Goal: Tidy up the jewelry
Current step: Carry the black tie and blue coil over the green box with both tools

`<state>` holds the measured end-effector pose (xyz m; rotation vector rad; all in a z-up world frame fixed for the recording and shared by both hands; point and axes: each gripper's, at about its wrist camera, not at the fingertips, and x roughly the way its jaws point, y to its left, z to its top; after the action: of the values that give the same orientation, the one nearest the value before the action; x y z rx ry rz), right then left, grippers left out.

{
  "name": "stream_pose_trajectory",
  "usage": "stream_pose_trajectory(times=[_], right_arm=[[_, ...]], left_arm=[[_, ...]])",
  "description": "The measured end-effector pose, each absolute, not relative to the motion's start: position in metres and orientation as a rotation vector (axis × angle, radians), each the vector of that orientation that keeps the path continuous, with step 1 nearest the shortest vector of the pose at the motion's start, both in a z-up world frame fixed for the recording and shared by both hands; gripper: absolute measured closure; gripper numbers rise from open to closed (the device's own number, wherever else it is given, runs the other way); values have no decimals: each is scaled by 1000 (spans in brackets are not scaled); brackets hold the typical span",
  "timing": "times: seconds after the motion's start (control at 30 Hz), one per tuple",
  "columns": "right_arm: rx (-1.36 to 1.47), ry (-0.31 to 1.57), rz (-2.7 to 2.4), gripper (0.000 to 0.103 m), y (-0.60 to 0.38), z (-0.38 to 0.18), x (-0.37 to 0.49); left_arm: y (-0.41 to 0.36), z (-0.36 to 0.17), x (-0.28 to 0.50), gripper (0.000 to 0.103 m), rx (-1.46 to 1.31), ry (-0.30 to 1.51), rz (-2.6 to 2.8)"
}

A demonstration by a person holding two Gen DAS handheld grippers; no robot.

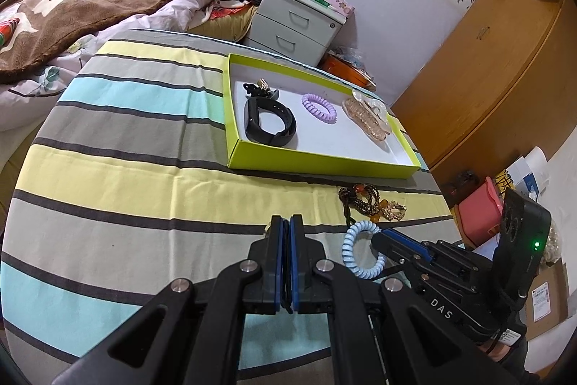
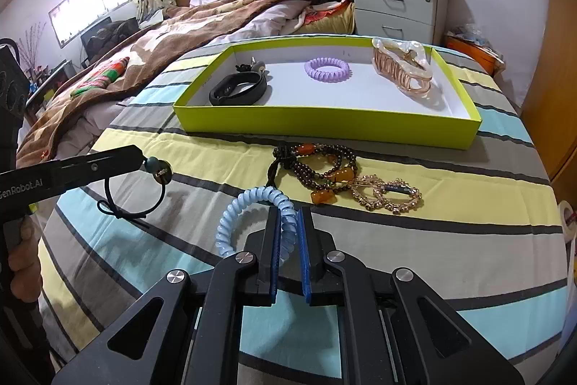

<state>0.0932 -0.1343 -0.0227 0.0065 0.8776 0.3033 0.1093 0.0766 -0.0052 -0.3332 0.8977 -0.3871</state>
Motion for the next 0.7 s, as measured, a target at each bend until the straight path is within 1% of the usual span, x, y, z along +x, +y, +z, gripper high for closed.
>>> stream_pose_trajectory(times=[0.7], right_arm=[[65, 783, 288, 93, -156, 16, 93]], left_arm=[[60, 24, 114, 99, -290, 855, -404]])
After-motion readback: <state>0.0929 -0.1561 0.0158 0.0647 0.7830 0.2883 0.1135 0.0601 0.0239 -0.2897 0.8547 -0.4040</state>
